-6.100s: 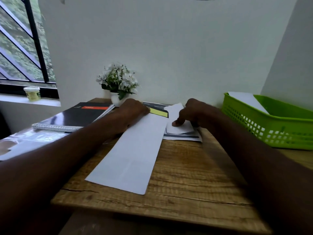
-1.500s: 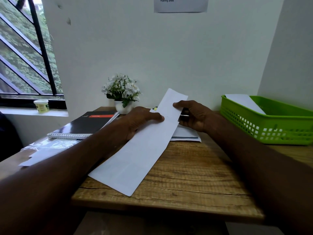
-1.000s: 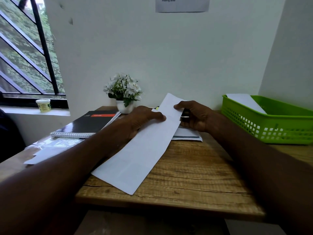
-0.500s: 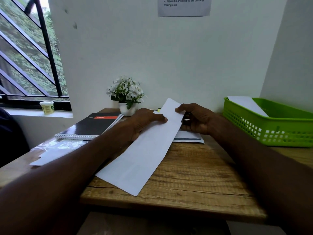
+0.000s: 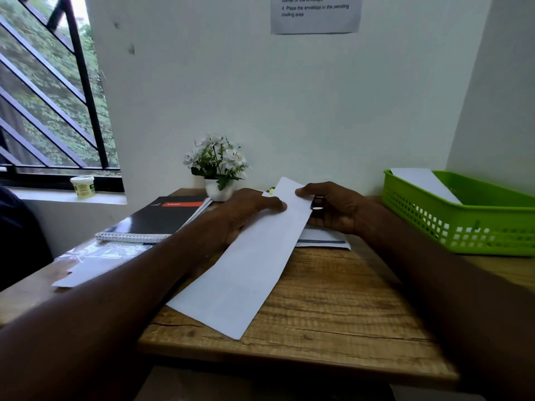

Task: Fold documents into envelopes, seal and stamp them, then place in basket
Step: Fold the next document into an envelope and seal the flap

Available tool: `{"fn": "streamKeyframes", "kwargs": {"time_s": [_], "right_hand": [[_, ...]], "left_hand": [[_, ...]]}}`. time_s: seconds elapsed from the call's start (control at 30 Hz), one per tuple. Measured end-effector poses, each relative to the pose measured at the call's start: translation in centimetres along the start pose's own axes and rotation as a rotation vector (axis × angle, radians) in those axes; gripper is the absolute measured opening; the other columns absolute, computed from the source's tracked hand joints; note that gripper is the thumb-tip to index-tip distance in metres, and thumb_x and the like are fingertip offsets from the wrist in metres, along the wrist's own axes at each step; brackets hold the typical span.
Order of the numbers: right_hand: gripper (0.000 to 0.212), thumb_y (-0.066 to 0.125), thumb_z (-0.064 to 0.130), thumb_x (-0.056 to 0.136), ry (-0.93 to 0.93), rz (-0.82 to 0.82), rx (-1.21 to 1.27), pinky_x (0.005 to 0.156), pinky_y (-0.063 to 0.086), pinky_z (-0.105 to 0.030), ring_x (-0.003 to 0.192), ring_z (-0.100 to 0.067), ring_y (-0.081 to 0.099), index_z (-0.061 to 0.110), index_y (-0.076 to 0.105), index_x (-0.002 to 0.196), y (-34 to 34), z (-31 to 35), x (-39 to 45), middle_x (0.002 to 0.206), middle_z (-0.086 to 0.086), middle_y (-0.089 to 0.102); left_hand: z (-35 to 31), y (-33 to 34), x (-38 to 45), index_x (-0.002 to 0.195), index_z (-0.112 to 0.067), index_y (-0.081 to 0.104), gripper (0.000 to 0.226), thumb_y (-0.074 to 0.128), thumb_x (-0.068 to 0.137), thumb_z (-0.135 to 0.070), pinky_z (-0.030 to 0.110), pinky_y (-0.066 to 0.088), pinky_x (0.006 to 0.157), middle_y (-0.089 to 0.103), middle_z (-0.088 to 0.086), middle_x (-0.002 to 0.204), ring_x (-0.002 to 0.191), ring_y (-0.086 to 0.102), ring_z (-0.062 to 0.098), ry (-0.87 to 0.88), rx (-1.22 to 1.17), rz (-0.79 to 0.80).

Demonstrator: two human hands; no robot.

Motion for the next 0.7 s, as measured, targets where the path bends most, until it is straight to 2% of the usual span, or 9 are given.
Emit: {"fn": "streamKeyframes", "kwargs": {"time_s": [0.13, 0.2, 0.33, 0.47, 0.6, 0.7], "right_hand": [[0.023, 0.075, 0.012, 0.087, -0.068, -0.052, 0.026, 0.063, 0.062, -0.031, 0.081, -0.023, 0.068, 0.008, 0.066, 0.108, -0.6, 0.7, 0.2, 0.100, -0.011, 0.070], [0.022, 0.075, 0.011, 0.087, -0.078, -0.065, 0.016, 0.063, 0.062, -0.030, 0.081, -0.023, 0.068, 0.007, 0.066, 0.107, -0.9, 0.8, 0.2, 0.100, -0.011, 0.070], [0.023, 0.075, 0.008, 0.087, -0.035, -0.029, -0.008, 0.074, 0.064, -0.032, 0.085, -0.023, 0.069, 0.006, 0.064, 0.106, -0.6, 0.5, 0.3, 0.101, -0.012, 0.069], [0.017, 0.073, 0.009, 0.088, 0.039, 0.028, -0.051, 0.088, 0.061, -0.039, 0.084, -0.025, 0.071, 0.007, 0.064, 0.102, 0.1, -0.1, -0.2, 0.094, -0.012, 0.070], [0.025, 0.075, 0.010, 0.088, 0.047, 0.039, -0.023, 0.095, 0.059, -0.043, 0.089, -0.027, 0.071, 0.007, 0.065, 0.110, 0.2, -0.2, -0.3, 0.095, -0.013, 0.071], [0.029, 0.074, 0.006, 0.089, 0.032, 0.054, -0.033, 0.090, 0.061, -0.042, 0.094, -0.027, 0.070, 0.006, 0.065, 0.116, 0.5, -0.3, -0.3, 0.104, -0.014, 0.069]], "left_hand": [[0.0, 0.0, 0.0, 0.116, 0.002, 0.071, 0.063, 0.087, 0.061, -0.023, 0.053, 0.059, 0.091, 0.076, 0.023, 0.104, 0.092, 0.073, 0.037, 0.005, 0.004, 0.008], [0.0, 0.0, 0.0, 0.115, 0.003, 0.071, 0.062, 0.087, 0.061, -0.023, 0.055, 0.058, 0.093, 0.076, 0.023, 0.104, 0.092, 0.073, 0.037, 0.007, 0.013, 0.006], [0.0, -0.1, 0.1, 0.116, 0.004, 0.071, 0.056, 0.086, 0.067, -0.019, 0.053, 0.058, 0.091, 0.076, 0.024, 0.105, 0.090, 0.073, 0.036, 0.003, 0.006, 0.004], [0.1, -0.3, 0.2, 0.116, 0.003, 0.071, 0.045, 0.083, 0.077, -0.015, 0.047, 0.060, 0.086, 0.076, 0.023, 0.105, 0.087, 0.073, 0.034, -0.002, 0.007, -0.003], [0.2, -0.1, 0.1, 0.118, 0.003, 0.070, 0.048, 0.084, 0.076, -0.016, 0.047, 0.061, 0.086, 0.076, 0.023, 0.105, 0.090, 0.073, 0.035, -0.010, -0.012, 0.012], [0.2, 0.0, 0.2, 0.116, 0.003, 0.070, 0.042, 0.082, 0.079, -0.014, 0.040, 0.061, 0.077, 0.077, 0.022, 0.104, 0.085, 0.074, 0.032, -0.007, -0.015, 0.015]]}}
Point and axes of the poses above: each hand's wrist, its own x-axis towards the middle knuckle, its own y-axis out of the palm, z = x × y, the point moved 10 cm from there along x, towards the middle knuckle
